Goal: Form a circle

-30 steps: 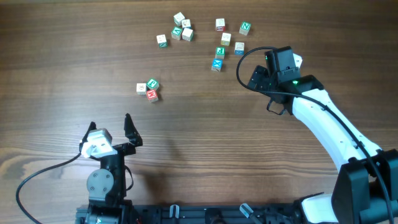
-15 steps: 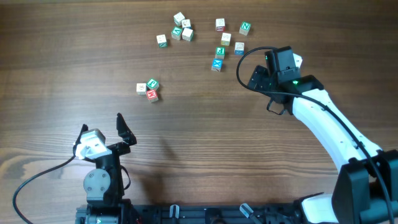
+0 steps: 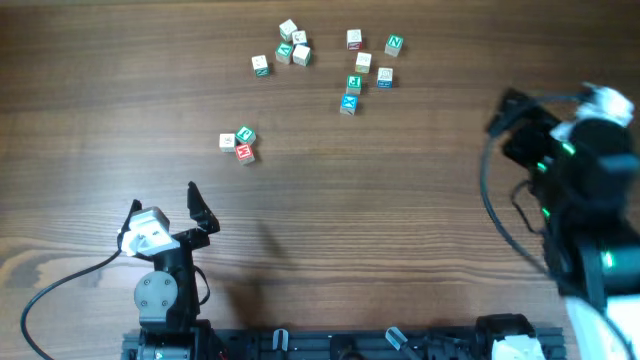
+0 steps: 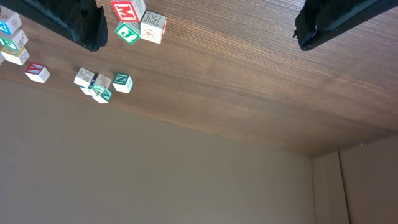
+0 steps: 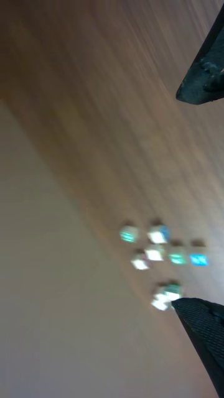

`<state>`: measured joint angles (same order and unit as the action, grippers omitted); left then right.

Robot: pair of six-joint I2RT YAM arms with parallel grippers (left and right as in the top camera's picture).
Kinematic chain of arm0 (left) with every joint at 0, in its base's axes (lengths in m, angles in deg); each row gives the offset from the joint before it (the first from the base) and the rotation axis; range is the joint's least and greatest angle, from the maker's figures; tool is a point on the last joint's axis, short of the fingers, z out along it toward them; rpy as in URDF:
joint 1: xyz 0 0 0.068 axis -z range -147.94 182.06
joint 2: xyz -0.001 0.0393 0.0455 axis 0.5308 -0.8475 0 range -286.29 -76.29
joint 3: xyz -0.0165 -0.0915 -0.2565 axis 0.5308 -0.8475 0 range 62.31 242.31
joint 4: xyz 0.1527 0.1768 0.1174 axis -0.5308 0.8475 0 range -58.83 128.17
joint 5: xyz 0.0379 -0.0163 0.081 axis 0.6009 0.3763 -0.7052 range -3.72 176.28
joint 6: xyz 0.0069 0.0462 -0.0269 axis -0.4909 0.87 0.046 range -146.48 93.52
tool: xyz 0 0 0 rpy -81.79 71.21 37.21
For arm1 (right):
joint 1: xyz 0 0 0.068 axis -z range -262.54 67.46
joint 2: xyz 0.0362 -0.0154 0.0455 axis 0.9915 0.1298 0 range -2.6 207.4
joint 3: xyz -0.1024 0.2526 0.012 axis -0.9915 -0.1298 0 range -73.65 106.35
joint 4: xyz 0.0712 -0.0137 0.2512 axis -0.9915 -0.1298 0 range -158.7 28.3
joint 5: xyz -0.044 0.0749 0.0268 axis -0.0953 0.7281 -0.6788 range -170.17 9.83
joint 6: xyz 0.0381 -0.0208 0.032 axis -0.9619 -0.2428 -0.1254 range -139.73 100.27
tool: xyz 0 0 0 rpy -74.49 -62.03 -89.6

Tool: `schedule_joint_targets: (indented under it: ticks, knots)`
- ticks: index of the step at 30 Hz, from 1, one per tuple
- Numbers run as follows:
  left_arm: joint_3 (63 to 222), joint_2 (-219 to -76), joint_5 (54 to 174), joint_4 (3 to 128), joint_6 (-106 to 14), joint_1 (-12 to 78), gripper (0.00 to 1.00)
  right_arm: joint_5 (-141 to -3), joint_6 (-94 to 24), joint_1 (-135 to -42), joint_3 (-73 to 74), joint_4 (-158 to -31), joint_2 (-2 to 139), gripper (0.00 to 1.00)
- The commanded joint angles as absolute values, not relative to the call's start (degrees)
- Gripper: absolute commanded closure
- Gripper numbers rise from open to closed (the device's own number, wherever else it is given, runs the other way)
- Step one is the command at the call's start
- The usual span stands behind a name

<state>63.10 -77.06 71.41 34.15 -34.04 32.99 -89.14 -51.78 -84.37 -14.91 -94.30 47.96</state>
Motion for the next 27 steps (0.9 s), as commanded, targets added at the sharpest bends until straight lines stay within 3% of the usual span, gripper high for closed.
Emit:
schedule_joint_targets:
  ticks: [1,5,11,17,27]
  knots:
    - [62.7,-76.7,71.9,34.0,-32.9,32.5,0.00,-78.7,-39.8,-77.9,-25.1,-87.2,36.8,0.00]
    - [62.7,-76.7,71.9,34.0,-32.9,32.5,0.00,-67.2,-34.3,-73.0,-47.7,-64.9,18.4,0.00]
    - [62.7,-76.7,71.9,34.0,-32.9,32.5,0.00,-65.3,-33.4,-72.5,-73.1,-40.9,-0.1,0.00]
    - [62.7,-76.7,71.9,34.0,-32.9,32.5,0.00,-74.0,-36.3,-72.5,-73.3,-61.6,-2.4,0.00]
    - [62.7,-76.7,71.9,34.0,-32.9,32.5,0.00,-76.4,-36.3,-76.0,-73.3,-61.7,-2.5,0.00]
